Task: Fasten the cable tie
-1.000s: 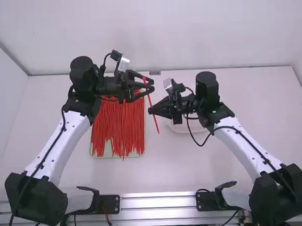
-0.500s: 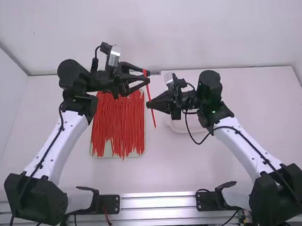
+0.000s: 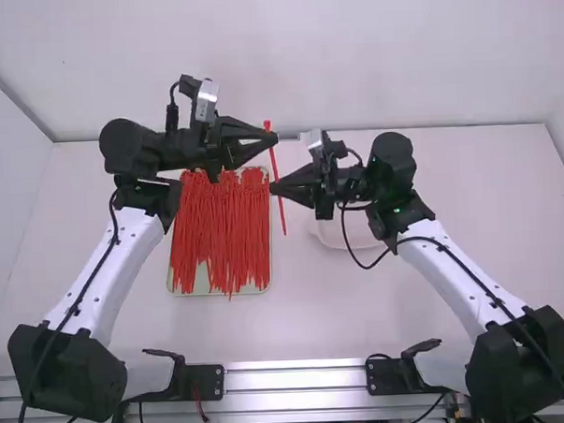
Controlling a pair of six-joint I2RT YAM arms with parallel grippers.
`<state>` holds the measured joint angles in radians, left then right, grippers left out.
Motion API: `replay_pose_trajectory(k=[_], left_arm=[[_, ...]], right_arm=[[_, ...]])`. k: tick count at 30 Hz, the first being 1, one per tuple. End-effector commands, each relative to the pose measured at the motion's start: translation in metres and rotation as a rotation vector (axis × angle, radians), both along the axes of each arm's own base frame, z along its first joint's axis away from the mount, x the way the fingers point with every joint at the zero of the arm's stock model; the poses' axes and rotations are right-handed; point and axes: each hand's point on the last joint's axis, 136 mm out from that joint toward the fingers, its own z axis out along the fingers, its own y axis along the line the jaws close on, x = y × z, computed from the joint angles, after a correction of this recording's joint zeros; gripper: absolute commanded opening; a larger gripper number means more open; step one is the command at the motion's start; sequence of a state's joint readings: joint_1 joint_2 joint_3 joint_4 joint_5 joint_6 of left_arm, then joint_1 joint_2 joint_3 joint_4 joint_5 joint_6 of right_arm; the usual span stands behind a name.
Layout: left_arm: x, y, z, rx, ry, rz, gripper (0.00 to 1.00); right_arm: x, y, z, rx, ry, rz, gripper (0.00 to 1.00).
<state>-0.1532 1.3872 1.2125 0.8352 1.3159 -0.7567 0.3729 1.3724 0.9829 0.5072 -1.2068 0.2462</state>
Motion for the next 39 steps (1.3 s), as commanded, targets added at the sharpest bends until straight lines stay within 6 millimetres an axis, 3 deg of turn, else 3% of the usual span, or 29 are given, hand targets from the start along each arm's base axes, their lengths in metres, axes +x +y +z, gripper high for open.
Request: replay_pose_trajectory(k=[1, 5, 7, 10, 14, 23, 27, 29, 30, 31, 39], left_arm=[[0.0021, 0.0042, 0.0111, -0.017, -0.008, 0.024, 0.02], [0.0052, 0.0086, 0.0113, -0.019, 0.001, 0.038, 0.05], [0.0064, 0.01, 0.0115, -0.02, 0.006, 0.043, 0.12], [0.0056, 0.0086, 0.0122, -0.023, 0.003, 0.041, 0.12], [0.0048, 0.0079, 0.0126, -0.023, -0.002, 0.039, 0.01], [0.0064, 0.0084, 0.0123, -0.025, 0.006, 0.044, 0.01], [0.0062, 0.0096, 0.0115, -0.02, 0.007, 0.042, 0.21], [0.0065, 0.0097, 0.0117, -0.022, 0.01, 0.044, 0.24], [0.0068, 0.0097, 0.0117, -0.022, 0.011, 0.044, 0.17], [0.0063, 0.0096, 0.0116, -0.021, 0.009, 0.042, 0.01], [0.0097, 0.0102, 0.0122, -0.033, 0.048, 0.054, 0.01]], right_arm=[[0.0003, 0.0012, 0.0115, 0.01, -0.019, 0.003, 0.0], [0.0011, 0.0005, 0.0115, 0.01, -0.019, -0.001, 0.0], [0.0014, 0.0006, 0.0115, 0.01, -0.019, -0.003, 0.0], [0.0011, 0.001, 0.0116, 0.011, -0.019, -0.002, 0.0], [-0.0003, 0.0022, 0.0131, 0.015, -0.026, 0.003, 0.0], [-0.0079, 0.0094, 0.0126, 0.015, -0.053, 0.03, 0.0], [-0.0072, 0.0086, 0.0129, 0.015, -0.046, 0.027, 0.0], [-0.0055, 0.0071, 0.0129, 0.015, -0.047, 0.022, 0.0], [-0.0052, 0.0069, 0.0124, 0.014, -0.043, 0.02, 0.0], [-0.0054, 0.0071, 0.0124, 0.014, -0.044, 0.021, 0.0], [-0.0057, 0.0069, 0.012, 0.013, -0.041, 0.024, 0.0]])
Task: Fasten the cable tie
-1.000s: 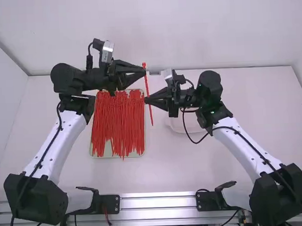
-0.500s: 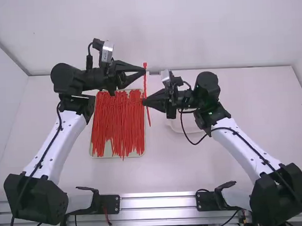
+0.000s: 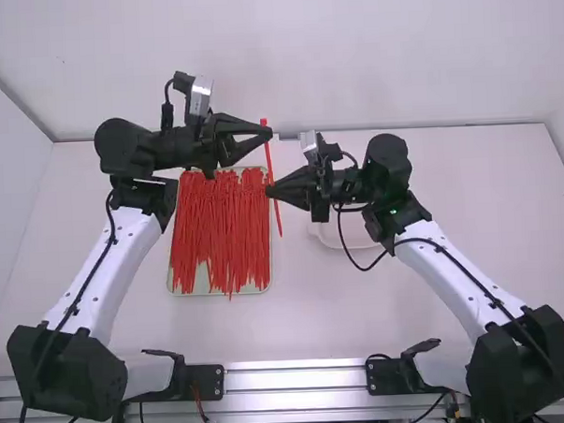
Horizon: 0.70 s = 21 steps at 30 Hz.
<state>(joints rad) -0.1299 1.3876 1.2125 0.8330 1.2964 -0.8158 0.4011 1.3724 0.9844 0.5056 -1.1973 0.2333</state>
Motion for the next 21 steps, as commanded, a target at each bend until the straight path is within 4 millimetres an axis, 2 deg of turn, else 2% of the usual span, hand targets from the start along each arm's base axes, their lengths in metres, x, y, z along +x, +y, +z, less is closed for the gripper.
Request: replay_pose_trajectory(k=[1, 3, 4, 5, 9, 11, 14, 16, 21], left_arm=[[0.003, 0.003, 0.01, -0.015, -0.003, 0.024, 0.01], [0.01, 0.003, 0.004, -0.014, 0.055, 0.043, 0.02], [0.012, 0.003, 0.003, -0.015, 0.069, 0.049, 0.01], [0.02, 0.004, -0.002, -0.019, 0.13, 0.076, 0.02], [0.04, 0.014, -0.019, -0.016, 0.248, 0.131, 0.01], [0.049, 0.018, -0.028, -0.012, 0.304, 0.149, 0.01], [0.063, 0.024, -0.045, -0.008, 0.389, 0.165, 0.01], [0.068, 0.026, -0.05, -0.01, 0.42, 0.167, 0.01], [0.088, 0.033, -0.074, -0.021, 0.566, 0.166, 0.01]], right_arm=[[0.0, -0.001, 0.012, 0.012, -0.028, 0.005, 0.03], [0.0, 0.0, 0.012, 0.012, -0.027, 0.006, 0.46], [0.0, -0.001, 0.012, 0.012, -0.027, 0.005, 0.52], [0.002, -0.002, 0.012, 0.012, -0.012, -0.002, 0.98], [0.004, -0.004, 0.013, 0.011, 0.07, -0.005, 0.98], [-0.002, -0.003, 0.012, 0.008, 0.076, 0.026, 0.98], [-0.027, -0.007, 0.011, 0.02, -0.122, 0.172, 0.98], [-0.033, -0.009, 0.009, 0.025, -0.162, 0.207, 0.98], [-0.031, -0.014, 0.004, 0.012, -0.122, 0.207, 0.98]])
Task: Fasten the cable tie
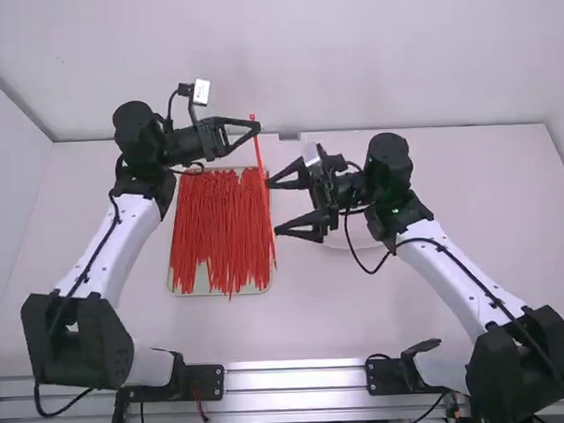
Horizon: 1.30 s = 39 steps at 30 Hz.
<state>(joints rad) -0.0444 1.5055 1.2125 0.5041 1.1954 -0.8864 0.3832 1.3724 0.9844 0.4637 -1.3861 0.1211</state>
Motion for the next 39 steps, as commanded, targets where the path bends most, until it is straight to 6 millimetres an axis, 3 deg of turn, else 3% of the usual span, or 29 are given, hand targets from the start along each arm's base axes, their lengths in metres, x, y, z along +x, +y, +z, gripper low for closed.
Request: replay_pose_trajectory(k=[1, 5, 17, 30, 35, 39], left_arm=[[0.007, 0.003, 0.0, -0.017, 0.053, -0.007, 0.01], [0.02, 0.003, -0.013, -0.021, 0.13, -0.025, 0.01], [0.066, 0.007, -0.072, -0.034, 0.481, -0.007, 0.01], [0.039, -0.003, -0.07, -0.085, 0.707, -0.18, 0.02], [0.038, -0.004, -0.072, -0.11, 0.813, -0.184, 0.02], [0.041, -0.003, -0.074, -0.134, 0.901, -0.162, 0.02]], right_arm=[[-0.003, -0.005, 0.008, 0.013, -0.046, 0.034, 0.98], [0.001, -0.009, 0.005, 0.008, -0.044, 0.021, 0.98], [-0.018, -0.01, 0.001, 0.113, -0.392, 0.124, 0.98], [-0.014, -0.013, 0.001, 0.195, -0.699, 0.109, 0.98], [-0.016, -0.011, 0.001, 0.235, -0.834, 0.113, 0.98], [-0.017, -0.012, -0.006, 0.303, -1.077, 0.11, 0.98]])
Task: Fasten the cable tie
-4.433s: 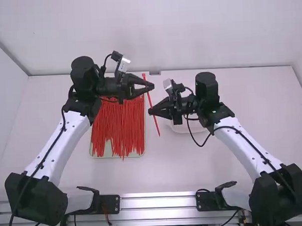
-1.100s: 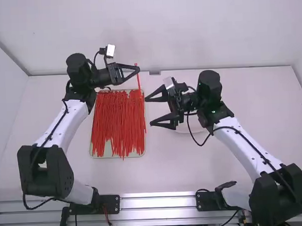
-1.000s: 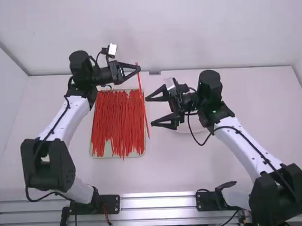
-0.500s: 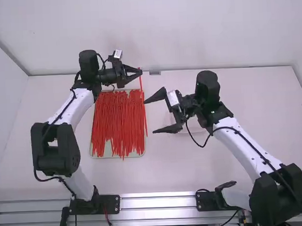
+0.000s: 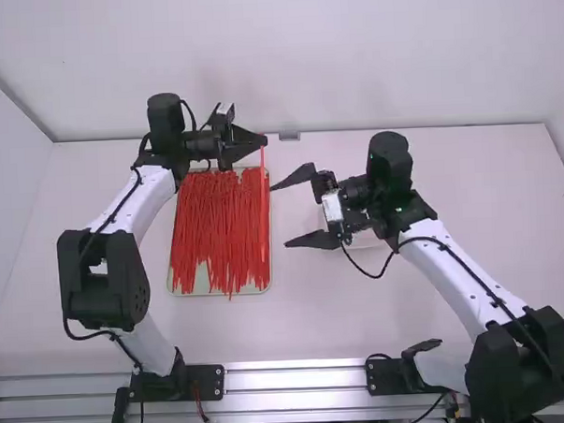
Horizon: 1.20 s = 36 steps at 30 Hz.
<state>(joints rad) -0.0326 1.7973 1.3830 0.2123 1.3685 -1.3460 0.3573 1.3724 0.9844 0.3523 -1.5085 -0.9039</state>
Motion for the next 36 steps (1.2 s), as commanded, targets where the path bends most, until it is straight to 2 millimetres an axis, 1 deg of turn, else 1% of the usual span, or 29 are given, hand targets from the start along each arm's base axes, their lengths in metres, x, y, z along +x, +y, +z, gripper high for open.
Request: replay_pose_trajectory(k=[1, 2, 3, 4, 5, 8, 10, 12, 14, 16, 20, 21, 22, 23, 26, 27, 28, 30, 31, 32, 36], left_arm=[[0.0, 0.002, 0.009, -0.016, 0.053, 0.002, 0.02], [0.001, 0.003, 0.009, -0.014, 0.056, 0.008, 0.02], [0.001, 0.003, 0.008, -0.014, 0.058, 0.01, 0.02], [0.003, 0.003, 0.006, -0.009, 0.075, 0.024, 0.04], [0.005, 0.004, 0.003, -0.004, 0.099, 0.04, 0.02], [0.007, 0.004, 0.0, -0.001, 0.131, 0.059, 0.02], [0.006, -0.001, 0.0, 0.0, 0.133, 0.053, 0.02], [0.01, -0.001, -0.003, 0.009, 0.142, 0.077, 0.02], [0.012, 0.0, -0.006, 0.016, 0.158, 0.097, 0.01], [0.013, -0.006, -0.01, 0.029, 0.164, 0.106, 0.01], [0.013, -0.011, -0.011, 0.037, 0.164, 0.114, 0.01], [0.014, -0.011, -0.011, 0.037, 0.163, 0.116, 0.01], [0.014, -0.011, -0.011, 0.037, 0.16, 0.118, 0.01], [0.014, -0.011, -0.01, 0.037, 0.148, 0.116, 0.02], [0.012, -0.015, -0.01, 0.042, 0.134, 0.106, 0.01], [0.012, -0.016, -0.011, 0.043, 0.129, 0.103, 0.01], [0.012, -0.016, -0.011, 0.044, 0.126, 0.102, 0.01], [0.011, -0.016, -0.012, 0.048, 0.109, 0.097, 0.01], [0.011, -0.016, -0.014, 0.051, 0.109, 0.097, 0.01], [0.01, -0.016, -0.016, 0.052, 0.113, 0.099, 0.01], [0.009, -0.017, -0.02, 0.052, 0.107, 0.093, 0.01]], right_arm=[[-0.003, 0.0, -0.001, 0.092, -0.27, 0.021, 0.98], [-0.004, -0.001, -0.004, 0.11, -0.325, 0.021, 0.98], [-0.004, -0.001, -0.005, 0.114, -0.337, 0.021, 0.98], [-0.005, -0.001, -0.01, 0.14, -0.416, 0.022, 0.98], [-0.005, -0.001, -0.016, 0.164, -0.493, 0.02, 0.98], [-0.004, -0.001, -0.029, 0.188, -0.607, 0.002, 0.98], [-0.004, -0.001, -0.034, 0.187, -0.624, -0.006, 0.98], [-0.005, -0.001, -0.036, 0.185, -0.615, -0.005, 0.98], [-0.004, -0.001, -0.037, 0.184, -0.615, -0.007, 0.98], [-0.004, -0.001, -0.036, 0.187, -0.619, -0.005, 0.98], [-0.002, 0.0, -0.036, 0.185, -0.633, -0.016, 0.98], [-0.002, 0.0, -0.035, 0.185, -0.632, -0.016, 1.0], [-0.002, 0.0, -0.035, 0.185, -0.63, -0.015, 0.99], [-0.003, -0.001, -0.034, 0.188, -0.631, -0.012, 0.93], [-0.003, -0.001, -0.034, 0.191, -0.637, -0.01, 0.84], [-0.003, -0.001, -0.034, 0.191, -0.637, -0.01, 0.79], [-0.003, -0.001, -0.034, 0.191, -0.636, -0.01, 0.78], [-0.003, -0.001, -0.034, 0.191, -0.636, -0.009, 0.48], [-0.003, -0.001, -0.034, 0.19, -0.632, -0.009, 0.38], [-0.003, -0.001, -0.034, 0.189, -0.629, -0.009, 0.35], [-0.004, 0.002, -0.035, 0.186, -0.631, -0.011, 0.35]])
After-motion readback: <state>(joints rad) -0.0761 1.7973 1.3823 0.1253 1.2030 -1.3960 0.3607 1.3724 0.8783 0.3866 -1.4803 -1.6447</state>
